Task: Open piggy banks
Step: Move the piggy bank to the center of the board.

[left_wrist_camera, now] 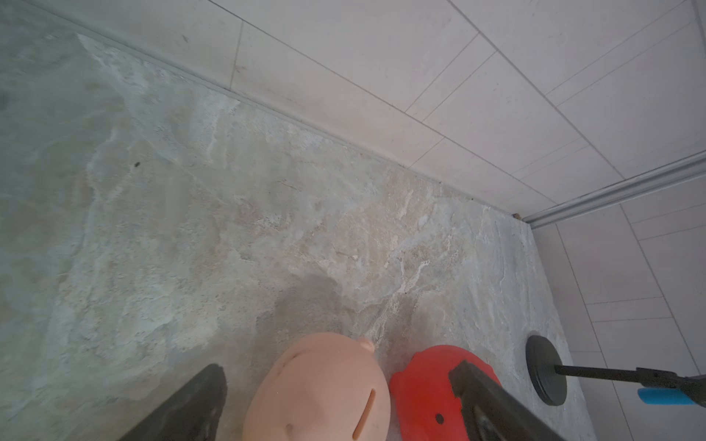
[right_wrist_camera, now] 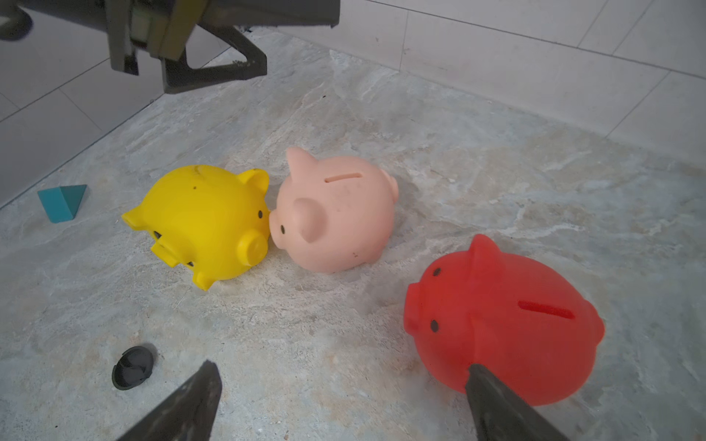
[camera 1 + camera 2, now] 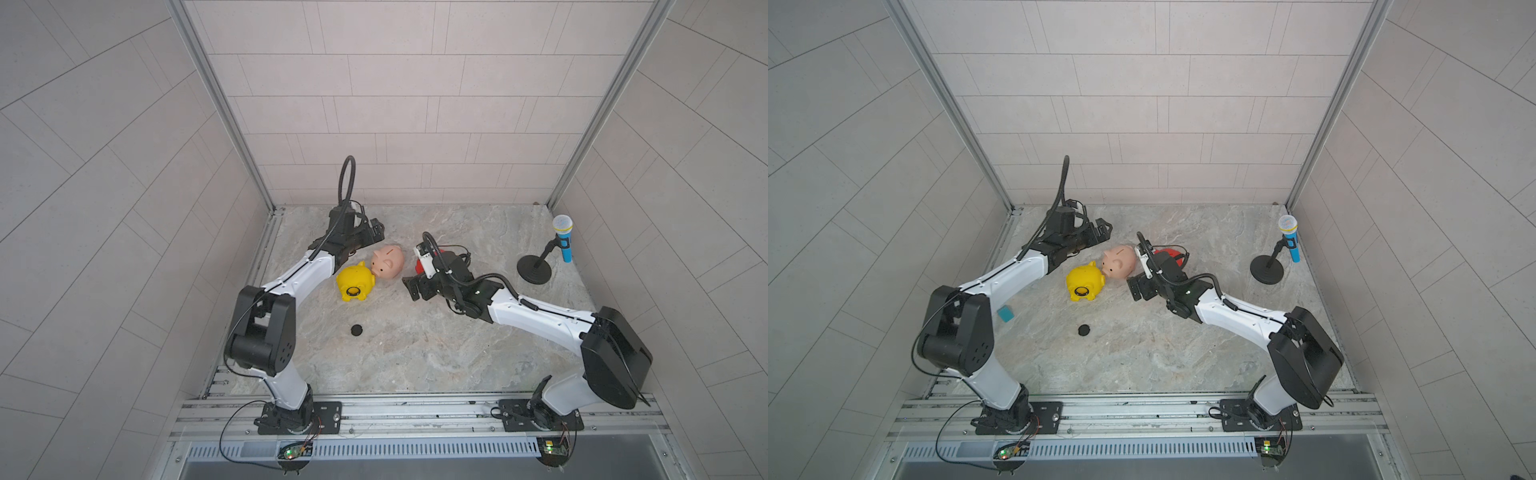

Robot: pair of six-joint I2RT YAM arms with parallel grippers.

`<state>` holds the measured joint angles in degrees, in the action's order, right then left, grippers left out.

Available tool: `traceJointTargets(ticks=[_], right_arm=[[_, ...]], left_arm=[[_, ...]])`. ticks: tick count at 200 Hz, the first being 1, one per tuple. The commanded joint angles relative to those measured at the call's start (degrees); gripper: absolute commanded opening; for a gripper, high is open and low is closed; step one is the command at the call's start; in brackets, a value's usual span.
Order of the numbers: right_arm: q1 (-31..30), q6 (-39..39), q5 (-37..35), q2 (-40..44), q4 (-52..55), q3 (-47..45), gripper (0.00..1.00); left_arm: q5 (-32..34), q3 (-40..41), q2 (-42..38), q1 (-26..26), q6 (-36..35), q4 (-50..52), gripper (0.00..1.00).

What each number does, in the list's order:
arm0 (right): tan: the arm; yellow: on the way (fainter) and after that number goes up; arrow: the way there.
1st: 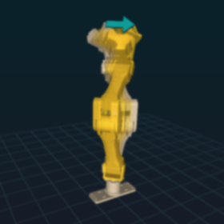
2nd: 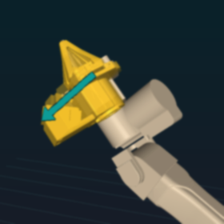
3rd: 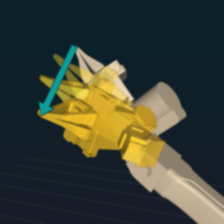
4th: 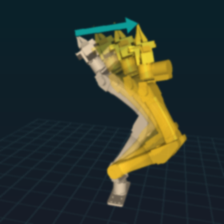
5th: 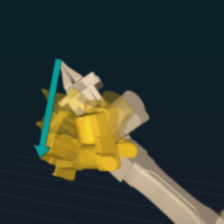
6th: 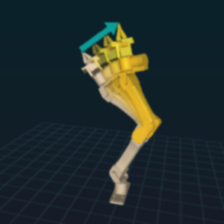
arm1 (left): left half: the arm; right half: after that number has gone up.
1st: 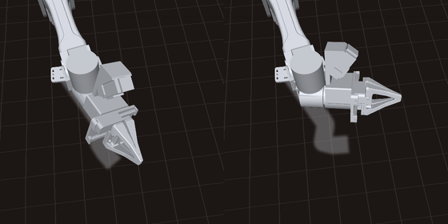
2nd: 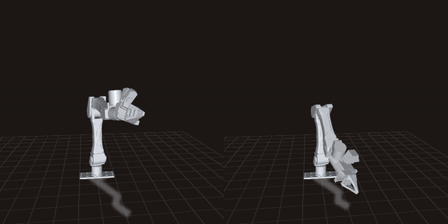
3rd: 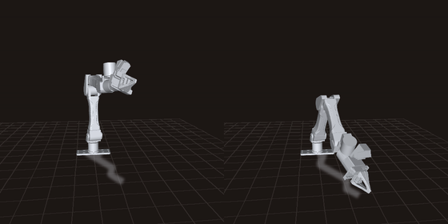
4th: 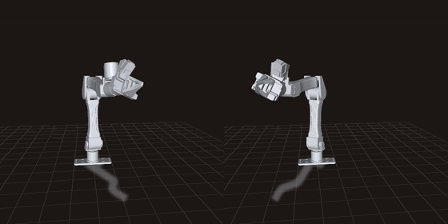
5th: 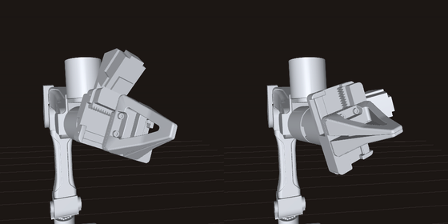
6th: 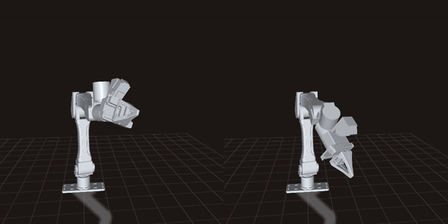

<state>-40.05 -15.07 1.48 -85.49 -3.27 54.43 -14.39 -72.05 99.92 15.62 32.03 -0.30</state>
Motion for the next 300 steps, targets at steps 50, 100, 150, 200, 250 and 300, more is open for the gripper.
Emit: traceJointTargets(ticks=[50, 100, 150, 200, 250, 300], right_arm=[[5.3, -3.3, 5.4, 5.1, 0.9, -5.4, 0.87], [5.4, -4.3, 4.6, 7.4, 3.1, -8.4, 0.65], [5.4, -5.6, 3.7, 9.2, 2.8, -12.4, 0.51], [5.5, -7.0, 2.5, 10.6, 2.4, -15.5, 0.45], [5.5, -9.4, 2.1, 12.5, 2.6, -18.5, 0.43], [5.5, -10.6, 2.0, 14.8, 1.4, -22.7, 0.43]], left_arm=[[-4.5, -11.6, 14.5, 4.4, -6.6, 5.4, 0.98], [-6.4, -9.1, 16.1, 5.9, -6.3, 3.8, 0.91], [-7.7, -3.3, 13.7, 9.2, -4.4, -0.4, 0.85], [-8.4, 7.1, 8.7, 12.5, 3.1, -9.7, 0.84], [-5.6, 15.9, 4.0, 16.8, 12.4, -18.5, 0.84], [-6.0, 18.8, 0.8, 18.7, 17.3, -21.2, 0.85]])
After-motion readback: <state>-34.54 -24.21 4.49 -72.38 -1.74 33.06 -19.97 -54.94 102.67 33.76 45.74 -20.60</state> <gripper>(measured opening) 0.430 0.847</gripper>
